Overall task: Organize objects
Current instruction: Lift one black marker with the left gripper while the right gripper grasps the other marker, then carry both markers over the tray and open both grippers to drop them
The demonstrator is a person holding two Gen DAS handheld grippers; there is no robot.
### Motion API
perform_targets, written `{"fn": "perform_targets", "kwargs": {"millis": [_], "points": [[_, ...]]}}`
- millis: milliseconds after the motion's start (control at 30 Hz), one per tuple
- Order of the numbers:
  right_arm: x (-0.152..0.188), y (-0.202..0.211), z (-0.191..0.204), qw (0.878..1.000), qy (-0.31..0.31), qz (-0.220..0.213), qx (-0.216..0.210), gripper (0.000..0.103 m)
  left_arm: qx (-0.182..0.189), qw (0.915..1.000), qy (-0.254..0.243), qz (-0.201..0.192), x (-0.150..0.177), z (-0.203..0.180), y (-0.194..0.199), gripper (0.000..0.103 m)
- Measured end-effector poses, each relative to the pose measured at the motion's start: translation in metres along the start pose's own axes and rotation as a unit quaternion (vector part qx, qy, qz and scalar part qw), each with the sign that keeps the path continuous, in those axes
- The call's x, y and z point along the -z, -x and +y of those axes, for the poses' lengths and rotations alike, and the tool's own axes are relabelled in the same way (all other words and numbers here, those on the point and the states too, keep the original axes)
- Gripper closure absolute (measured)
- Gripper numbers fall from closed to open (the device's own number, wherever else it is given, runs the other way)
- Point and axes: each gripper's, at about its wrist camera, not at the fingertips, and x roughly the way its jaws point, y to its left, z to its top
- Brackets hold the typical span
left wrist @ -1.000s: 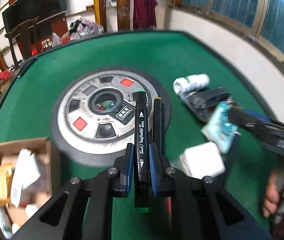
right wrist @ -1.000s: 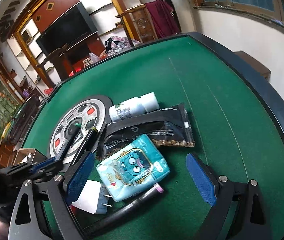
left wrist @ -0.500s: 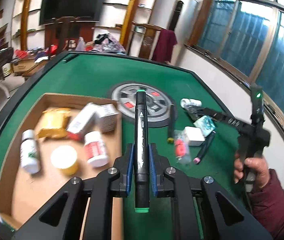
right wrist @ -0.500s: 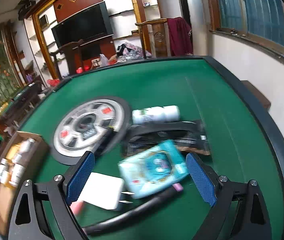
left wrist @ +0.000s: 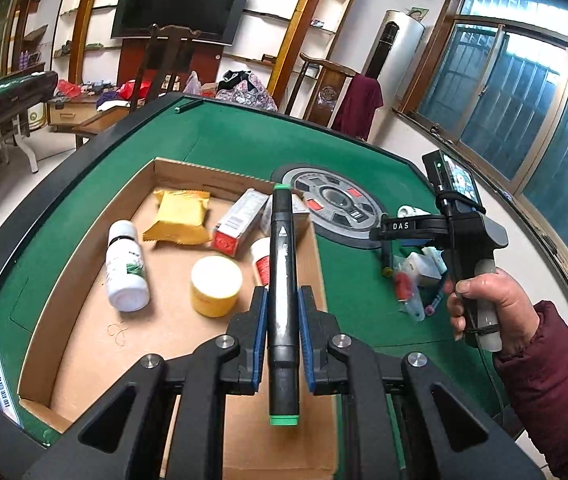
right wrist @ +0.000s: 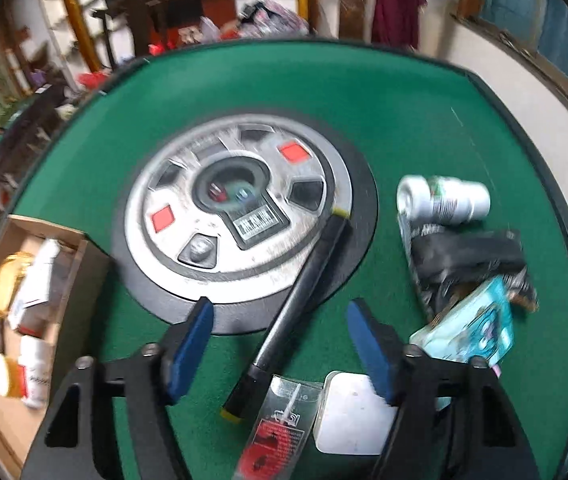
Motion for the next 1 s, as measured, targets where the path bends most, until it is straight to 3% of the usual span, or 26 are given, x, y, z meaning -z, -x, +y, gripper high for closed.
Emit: {"fn": "perform_targets", "kwargs": {"millis": [33,233,300,633,1000], "points": [[0.0,-0.003,0.002,1.0,0.001,0.003,0.004,0.052,0.0,1.0,0.003,0.002,0.0,0.003,-0.001,0.088],[0.001,-0.004,0.005,1.0,0.007,-0.017,0.016,0.081,0.002,0.9996,0.028,0.008,0.003,0.023,-0.004,0.088],[0.002,-0.002,0.001,1.0,0.0,-0.023,-0.002,0.084,-0.001,0.9995,0.03,0.007,0.005,0.025,-0.002,0.088],[0.02,0.025,-0.016,0.991,-0.051,-0.04,-0.117,0.087,-0.01,0.9992,0.038,0.004,0.008,0.03,0.006,0.088],[0.042,0.083,0.003,0.962,-0.045,-0.064,-0.261,0.086,-0.038,0.998,0.05,-0.001,0.016,0.044,0.022,0.088]]}}
